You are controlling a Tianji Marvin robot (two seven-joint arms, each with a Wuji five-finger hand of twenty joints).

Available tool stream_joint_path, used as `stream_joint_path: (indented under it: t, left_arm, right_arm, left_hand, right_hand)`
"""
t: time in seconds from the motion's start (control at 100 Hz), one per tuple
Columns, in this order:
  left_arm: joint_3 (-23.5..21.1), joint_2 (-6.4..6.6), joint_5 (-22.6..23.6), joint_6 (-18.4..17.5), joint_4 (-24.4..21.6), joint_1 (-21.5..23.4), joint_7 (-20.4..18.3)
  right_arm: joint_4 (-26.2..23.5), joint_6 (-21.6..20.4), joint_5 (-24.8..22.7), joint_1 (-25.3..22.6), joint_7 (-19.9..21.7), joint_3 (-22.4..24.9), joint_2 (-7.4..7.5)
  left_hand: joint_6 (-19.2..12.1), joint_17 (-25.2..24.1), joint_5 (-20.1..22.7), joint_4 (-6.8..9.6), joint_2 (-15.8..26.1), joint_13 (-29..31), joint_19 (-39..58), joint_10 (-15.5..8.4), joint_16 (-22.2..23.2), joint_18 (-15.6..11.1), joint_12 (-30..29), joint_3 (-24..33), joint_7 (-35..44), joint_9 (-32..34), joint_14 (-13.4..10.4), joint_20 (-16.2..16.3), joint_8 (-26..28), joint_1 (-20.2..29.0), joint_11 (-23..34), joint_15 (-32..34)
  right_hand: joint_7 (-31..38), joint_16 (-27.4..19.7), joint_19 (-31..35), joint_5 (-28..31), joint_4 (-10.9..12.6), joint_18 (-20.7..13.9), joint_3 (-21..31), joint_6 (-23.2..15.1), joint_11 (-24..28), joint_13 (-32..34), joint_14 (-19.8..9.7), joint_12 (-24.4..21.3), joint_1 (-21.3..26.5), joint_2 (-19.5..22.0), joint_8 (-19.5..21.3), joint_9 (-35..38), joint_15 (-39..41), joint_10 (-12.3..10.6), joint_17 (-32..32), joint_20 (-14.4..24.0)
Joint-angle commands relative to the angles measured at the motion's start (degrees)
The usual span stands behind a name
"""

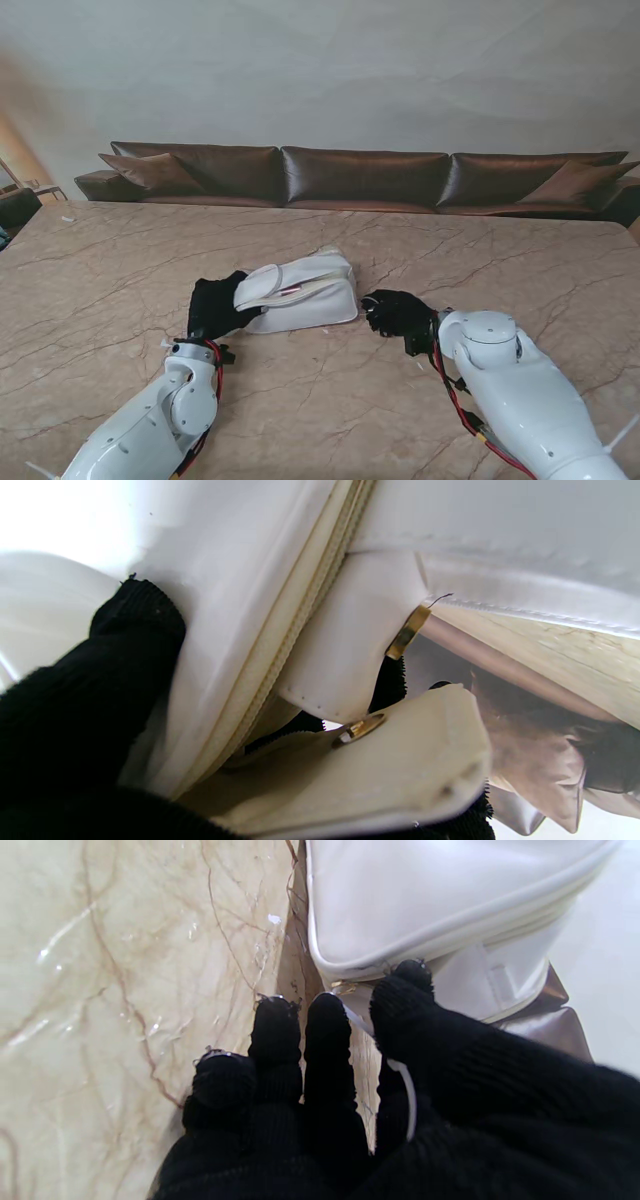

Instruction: Pack the cosmetics bag

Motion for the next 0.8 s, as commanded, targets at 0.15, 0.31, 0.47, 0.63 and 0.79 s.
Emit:
stream_joint_path:
  t: [0.15,0.31,0.47,0.63,0.79]
  left_arm:
    - [2.0,-1.43,-2.0,-0.3,3.8,-0.8,0.3]
    - [3.4,-2.15,-1.9,0.3,6.7,-2.6,3.1]
    - [4.8,-1.45,0.5,3.0,7.2,-3.4,3.1]
    - [6.6,-0.47,2.3,4.3,7.5,-4.3,0.8]
    - [8.1,0.11,3.5,3.3,8.5,-4.9,0.0]
  right_arm:
    - [0.1,0.8,2.3,-2.2,-0.1,0.9,-0.14]
    - [0.6,0.0,5.3,-2.9,0.9,2.4,-0.48]
    - [1.1,-0.9,8.4,-3.8,2.1,4.3,-0.79]
    - [0.5,-1.7,9.8,-4.8,1.8,5.9,-0.98]
    - [-0.9,-1.6,10.3,-5.8,-0.1,7.4,-1.13]
  left_hand:
    - [-9.9,6.5,2.2,4.75,7.0,6.9,7.6,0.6,3.0,0.9,1.7,10.6,4.3,5.7,0.3,1.2,15.3,16.8,5.5,8.3]
    - [-9.5,5.4,8.0,8.28,12.2,6.2,10.5,0.3,10.2,2.0,11.6,5.4,1.4,3.1,1.8,4.1,17.1,20.9,16.7,16.2]
    - [-10.5,4.8,10.0,9.99,12.0,5.8,10.9,-1.6,11.8,2.1,13.8,7.2,4.5,3.0,1.5,5.3,25.3,20.7,19.8,18.1]
    - [-11.1,4.5,10.4,10.18,12.2,5.3,10.3,-3.1,11.8,0.7,14.6,7.7,4.1,2.9,0.8,4.9,29.3,20.2,20.2,17.7]
    - [-11.3,3.9,10.4,10.17,12.5,4.7,9.5,-3.9,11.8,0.1,15.2,7.6,4.5,2.8,0.5,4.5,30.5,20.2,20.3,17.0]
  right_hand:
    - [3.5,1.5,-1.2,2.0,-0.4,7.2,-2.0,-1.9,1.1,-0.7,3.3,1.6,-3.1,3.4,9.1,-0.5,1.0,-1.6,-3.9,2.4]
    - [4.2,2.2,-1.3,1.7,0.4,7.3,-2.2,-2.2,2.1,-0.7,3.0,3.0,-3.1,3.8,12.4,-0.3,1.9,-1.7,-4.3,2.9]
    - [4.0,2.6,-1.3,1.9,1.0,7.3,-1.8,-2.5,2.2,-0.5,2.9,3.5,-3.5,3.3,13.8,0.1,2.2,-1.8,-4.3,3.1]
    - [3.4,2.8,-1.3,2.3,1.3,7.6,-1.6,-2.7,2.0,-0.4,2.9,3.7,-3.9,2.9,13.9,0.2,2.1,-1.9,-4.3,3.4]
    - [2.7,2.8,-1.3,2.4,1.2,7.6,-1.6,-3.0,1.1,-0.5,2.8,3.3,-4.1,2.9,13.4,0.1,1.9,-2.3,-4.3,3.5]
